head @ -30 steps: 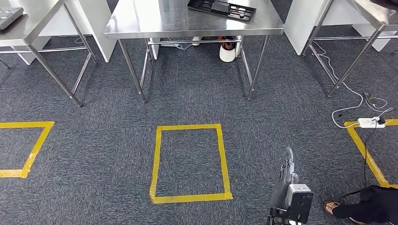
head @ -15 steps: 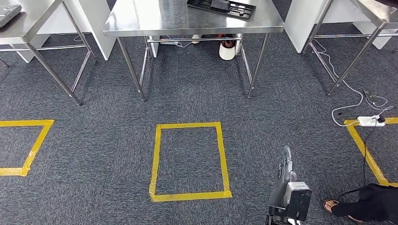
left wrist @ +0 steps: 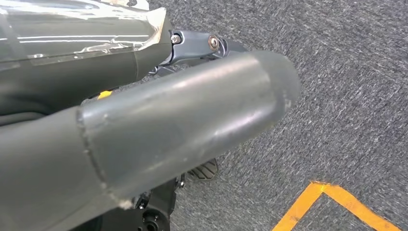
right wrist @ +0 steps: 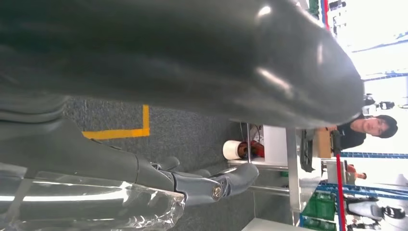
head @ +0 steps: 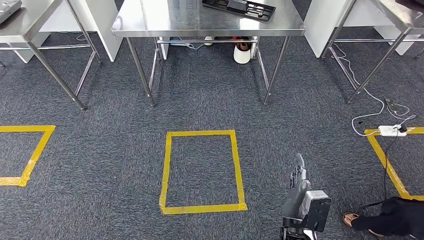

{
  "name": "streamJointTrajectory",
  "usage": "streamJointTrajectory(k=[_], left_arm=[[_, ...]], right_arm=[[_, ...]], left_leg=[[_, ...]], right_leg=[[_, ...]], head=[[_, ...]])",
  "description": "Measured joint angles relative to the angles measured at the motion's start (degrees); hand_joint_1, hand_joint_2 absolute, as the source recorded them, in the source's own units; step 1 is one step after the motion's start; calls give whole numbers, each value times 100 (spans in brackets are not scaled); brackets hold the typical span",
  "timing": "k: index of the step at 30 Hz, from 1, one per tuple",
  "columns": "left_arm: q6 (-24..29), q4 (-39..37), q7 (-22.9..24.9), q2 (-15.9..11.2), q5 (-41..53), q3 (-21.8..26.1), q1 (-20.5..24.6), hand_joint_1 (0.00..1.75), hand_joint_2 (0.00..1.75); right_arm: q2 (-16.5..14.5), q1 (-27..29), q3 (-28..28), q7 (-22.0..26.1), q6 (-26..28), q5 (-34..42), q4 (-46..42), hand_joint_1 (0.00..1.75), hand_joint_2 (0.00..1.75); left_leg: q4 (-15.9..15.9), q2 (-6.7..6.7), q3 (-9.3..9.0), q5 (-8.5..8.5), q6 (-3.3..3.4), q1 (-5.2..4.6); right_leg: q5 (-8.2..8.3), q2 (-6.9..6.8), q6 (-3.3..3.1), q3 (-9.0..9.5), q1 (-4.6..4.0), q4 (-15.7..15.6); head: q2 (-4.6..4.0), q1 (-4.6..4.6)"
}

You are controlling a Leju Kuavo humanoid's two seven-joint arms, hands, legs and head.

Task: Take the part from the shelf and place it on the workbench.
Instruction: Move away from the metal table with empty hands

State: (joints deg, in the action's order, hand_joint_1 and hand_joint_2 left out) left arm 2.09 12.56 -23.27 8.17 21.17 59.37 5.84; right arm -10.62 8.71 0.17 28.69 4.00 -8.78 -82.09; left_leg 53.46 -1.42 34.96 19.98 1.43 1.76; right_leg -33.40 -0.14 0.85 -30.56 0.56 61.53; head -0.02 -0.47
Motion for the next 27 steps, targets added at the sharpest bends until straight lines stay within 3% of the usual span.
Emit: streamJointTrajectory(k=[2,3,4,5,7,8,9,11,12,14,16,17,18,19,20,23,24,25,27], left_arm=[[2,0,-2,7,-6,14,2,0,0],[4,-1,-2,16,-9,22,0,0,0],[9,-1,-3,26,-13,29,-3,0,0],[19,-2,-3,36,-16,35,-5,0,0],[42,4,-3,27,-22,50,-11,0,0],[53,8,-4,23,-24,60,-16,0,0],[58,13,-4,14,-26,70,-21,0,0],[65,15,-3,23,-26,80,-26,0,0],[66,16,-1,18,-25,83,-26,0,0],[68,14,2,18,-21,89,-37,0,0],[68,14,4,13,-14,103,-56,0,0],[67,14,4,12,-10,110,-64,0,0],[66,14,5,11,-6,117,-71,0,0],[62,14,6,10,2,120,-75,0,0],[57,14,6,11,17,121,-77,0,0],[40,15,9,-14,62,118,-79,0,0],[38,16,11,-23,69,117,-78,0,0],[36,16,13,-29,74,117,-72,0,0],[34,18,15,-21,85,119,-53,0,0]], right_arm=[[5,6,-3,-3,0,9,27,0,0],[8,8,-4,-3,-1,14,41,0,0],[10,6,-4,-4,-3,16,54,0,0],[10,0,-4,-5,-8,18,64,0,0],[0,-39,-3,-17,-30,20,90,0,0],[-9,-67,-3,-25,-43,22,104,0,0],[-22,-93,-3,-32,-56,24,118,0,0],[-39,-118,-7,-38,-69,24,136,0,0],[-48,-117,-9,-39,-72,21,140,0,0],[-59,-123,-15,-39,-74,17,144,0,0],[-73,-125,-19,-39,-76,15,150,0,0],[-78,-120,-20,-39,-78,15,156,0,0],[-80,-112,-25,-40,-79,15,162,0,0],[-80,-106,-31,-42,-78,20,167,0,0],[-79,-102,-36,-43,-75,26,169,0,0],[-83,-101,-45,-48,-66,52,171,0,0],[-86,-100,-48,-51,-64,58,171,0,0],[-88,-97,-52,-56,-64,63,171,0,0],[-86,-89,-62,-62,-62,68,167,0,0]], left_leg=[[0,-53,36,-16,-11,7],[6,-85,58,-26,-29,15],[21,-122,83,-35,-56,32],[53,-161,111,-39,-94,60],[181,-237,163,-6,-208,94],[242,-280,171,34,-275,91],[284,-324,159,77,-333,81],[286,-436,109,135,-403,87],[310,-428,103,195,-424,113],[662,-230,228,560,-438,142],[1455,30,506,1114,-410,109],[1834,83,632,1299,-378,81],[2062,107,692,1378,-334,51],[2069,125,655,1340,-274,19],[1857,162,519,1206,-198,-15],[811,555,-46,749,74,-115],[640,649,-133,694,126,-143],[589,658,-156,688,147,-163],[489,514,-192,640,149,-166]], right_leg=[[-294,4,23,-360,39,696],[-321,2,75,-437,73,844],[-251,-6,150,-397,110,763],[-104,-39,240,-242,152,457],[211,-295,383,63,206,-226],[302,-403,372,112,208,-392],[340,-475,315,89,197,-414],[364,-369,146,17,176,-354],[392,-308,83,8,182,-352],[474,-175,-31,-19,178,-351],[530,-42,-112,-63,129,-348],[545,30,-135,-83,92,-345],[554,106,-149,-95,53,-343],[558,187,-155,-97,16,-342],[561,269,-159,-92,-18,-342],[564,482,-150,-85,-64,-337],[571,542,-136,-97,-56,-337],[584,601,-112,-116,-49,-342],[606,649,-56,-168,-45,-353]], head=[[0,15],[0,15],[0,16],[0,17],[0,42],[0,60],[0,70],[0,56],[0,31],[0,-7],[0,-43],[0,-56],[0,-62],[0,-62],[0,-61],[0,-37],[0,-32],[0,-31],[0,-44]])
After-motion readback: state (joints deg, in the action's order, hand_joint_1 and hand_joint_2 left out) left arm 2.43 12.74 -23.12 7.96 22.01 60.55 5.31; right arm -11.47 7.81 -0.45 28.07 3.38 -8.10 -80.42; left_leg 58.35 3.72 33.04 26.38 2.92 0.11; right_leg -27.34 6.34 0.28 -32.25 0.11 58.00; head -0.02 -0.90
